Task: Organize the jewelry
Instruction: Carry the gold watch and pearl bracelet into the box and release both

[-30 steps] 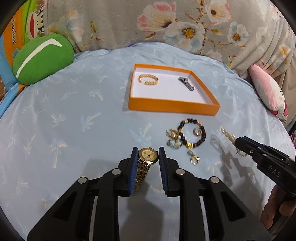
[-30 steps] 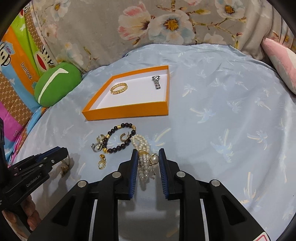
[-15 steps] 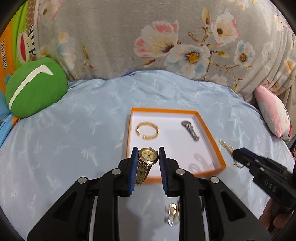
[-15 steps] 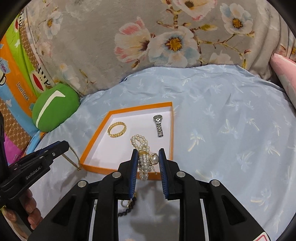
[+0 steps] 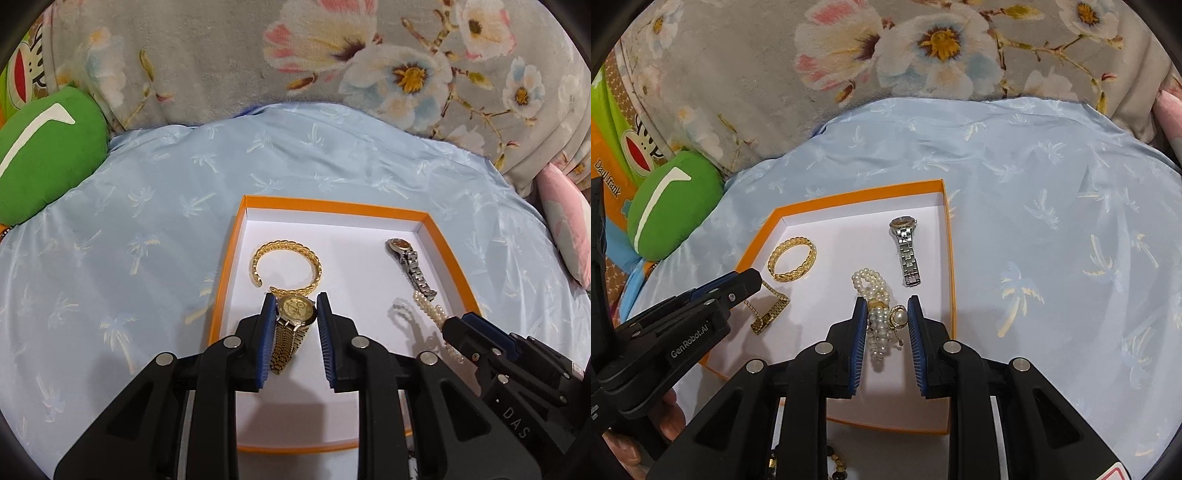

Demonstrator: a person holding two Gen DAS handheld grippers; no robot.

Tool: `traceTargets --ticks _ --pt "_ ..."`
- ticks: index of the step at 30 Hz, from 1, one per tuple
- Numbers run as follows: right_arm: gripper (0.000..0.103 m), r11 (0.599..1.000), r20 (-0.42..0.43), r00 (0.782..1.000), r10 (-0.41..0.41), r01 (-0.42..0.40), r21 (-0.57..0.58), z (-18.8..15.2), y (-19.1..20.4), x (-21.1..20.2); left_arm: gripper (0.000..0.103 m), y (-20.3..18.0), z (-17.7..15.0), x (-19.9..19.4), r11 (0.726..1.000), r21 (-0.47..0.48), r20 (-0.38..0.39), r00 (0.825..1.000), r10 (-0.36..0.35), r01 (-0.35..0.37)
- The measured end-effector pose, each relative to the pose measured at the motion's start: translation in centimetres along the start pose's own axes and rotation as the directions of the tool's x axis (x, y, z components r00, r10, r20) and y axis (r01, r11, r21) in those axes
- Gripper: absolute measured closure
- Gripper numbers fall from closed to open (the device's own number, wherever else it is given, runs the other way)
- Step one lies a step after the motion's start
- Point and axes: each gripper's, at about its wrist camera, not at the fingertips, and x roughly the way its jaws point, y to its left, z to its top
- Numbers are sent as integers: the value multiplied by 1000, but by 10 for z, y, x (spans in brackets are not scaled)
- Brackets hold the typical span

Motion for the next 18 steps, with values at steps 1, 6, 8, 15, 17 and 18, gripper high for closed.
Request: traceTargets --ticks 1,6,8,15,17,18 --pt "82 1000 -5 1000 -1 1 2 0 -1 3 81 0 0 3 1000 2 -2 1000 2 -2" --pt "82 999 8 1000 -23 24 -24 1 1 8 81 2 -2 15 1000 0 -21 1000 19 -19" --pt "82 1000 7 1000 -16 16 -27 1 1 8 81 3 -4 19 1000 -1 -29 999 23 -23" --pt "78 1000 40 999 20 -21 7 2 -7 2 66 9 -5 14 999 -25 9 1000 22 -22" --pt "78 999 64 998 26 -28 17 1 -9 -4 63 12 -5 7 999 -44 38 999 17 -15" --pt "78 999 78 997 30 -31 22 0 -10 -8 60 15 -5 2 999 -52 56 998 13 -10"
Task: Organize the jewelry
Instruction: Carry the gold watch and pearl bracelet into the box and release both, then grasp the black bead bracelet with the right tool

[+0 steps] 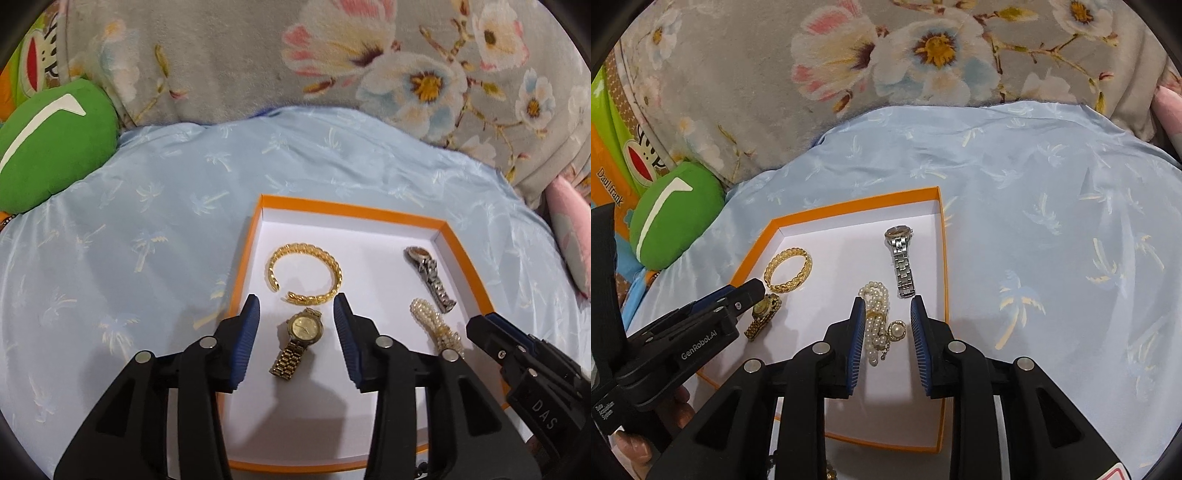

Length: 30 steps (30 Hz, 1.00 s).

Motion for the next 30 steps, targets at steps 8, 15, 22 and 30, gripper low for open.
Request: traceTargets --ticks 8,15,22,30 --pt "71 998 43 999 22 -25 62 -18 -18 -34 53 31 -14 -44 997 -78 95 995 20 -13" --pt "71 996 -6 999 46 -45 70 -58 -14 -63 53 44 -55 -72 996 -79 36 999 33 -30" --pt "71 998 -60 997 57 -59 -24 -88 18 -77 53 41 -85 -94 998 -56 0 1000 30 -29" --pt "72 999 -77 996 47 -48 -12 -94 23 -77 46 34 -98 -104 999 -32 -10 999 38 -38"
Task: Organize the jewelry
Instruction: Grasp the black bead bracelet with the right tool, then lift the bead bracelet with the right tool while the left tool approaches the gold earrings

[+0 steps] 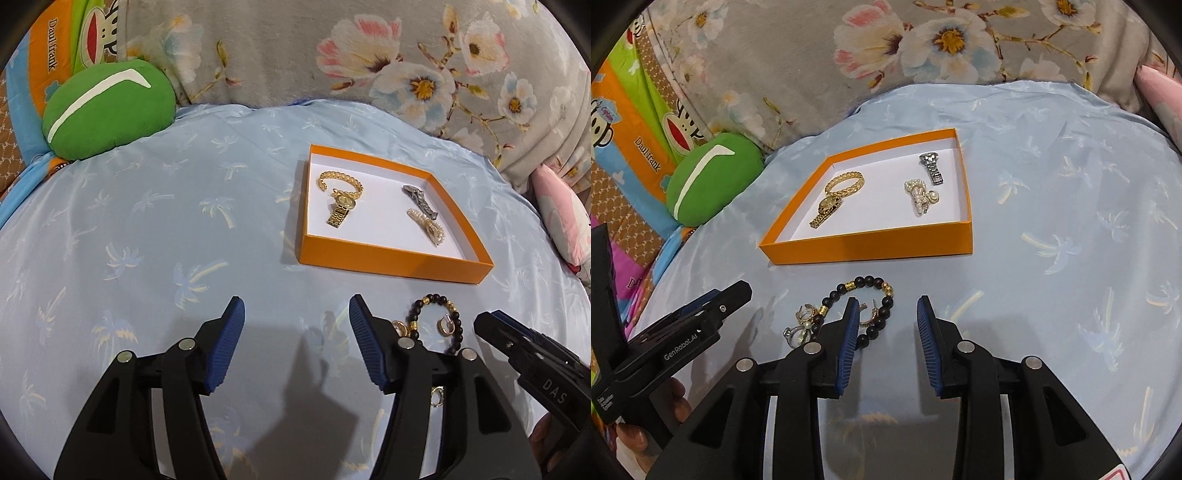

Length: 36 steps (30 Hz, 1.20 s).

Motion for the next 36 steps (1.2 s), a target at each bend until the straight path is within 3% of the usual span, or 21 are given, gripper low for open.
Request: traceTargets --ticks 5,19,26,36 --pt "76 999 -5 1000 -8 8 41 6 -6 8 46 -1 0 2 1000 5 -14 1000 -1 2" --pt "96 1000 -90 996 -21 21 -2 14 9 36 46 1 -1 8 1000 -4 -44 999 -15 14" --pt "96 1000 -100 995 -20 19 -10 15 10 38 46 0 -2 9 1000 2 -47 999 -15 15" --pt "96 999 35 998 43 -43 23 13 2 9 46 0 -3 9 1000 -6 -49 998 -28 28"
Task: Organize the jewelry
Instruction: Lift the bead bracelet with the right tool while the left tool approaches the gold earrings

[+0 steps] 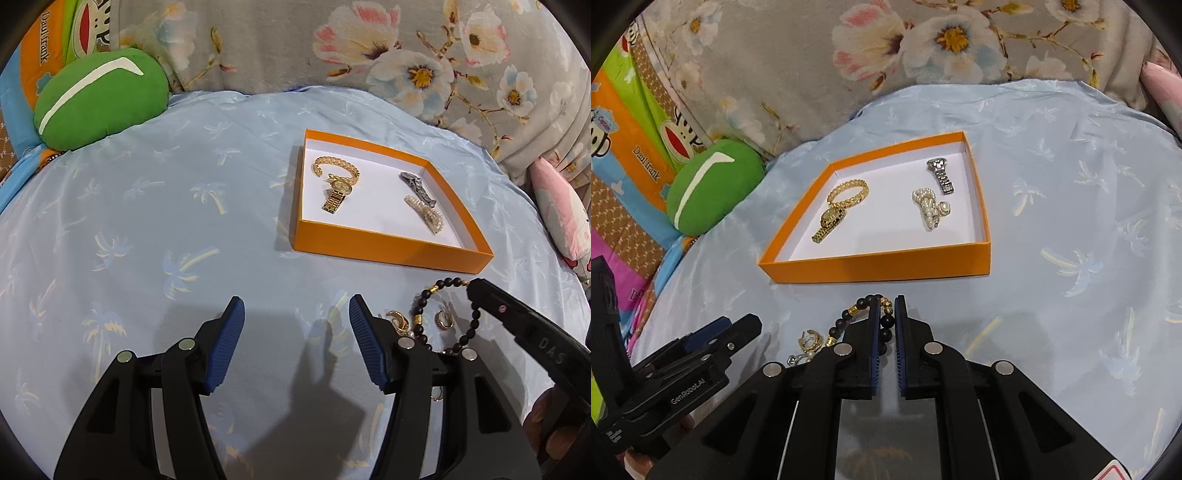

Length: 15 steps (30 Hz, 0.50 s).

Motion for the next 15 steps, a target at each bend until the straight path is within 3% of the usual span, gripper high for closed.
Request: traceTargets --ticks 4,15 --pt "96 999 36 999 6 -8 47 -2 -11 -15 46 -1 -1 0 1000 8 -6 1000 -18 18" --pt "96 995 18 1000 -8 6 103 -38 -37 -52 46 -22 -23 -15 991 88 -44 994 -101 105"
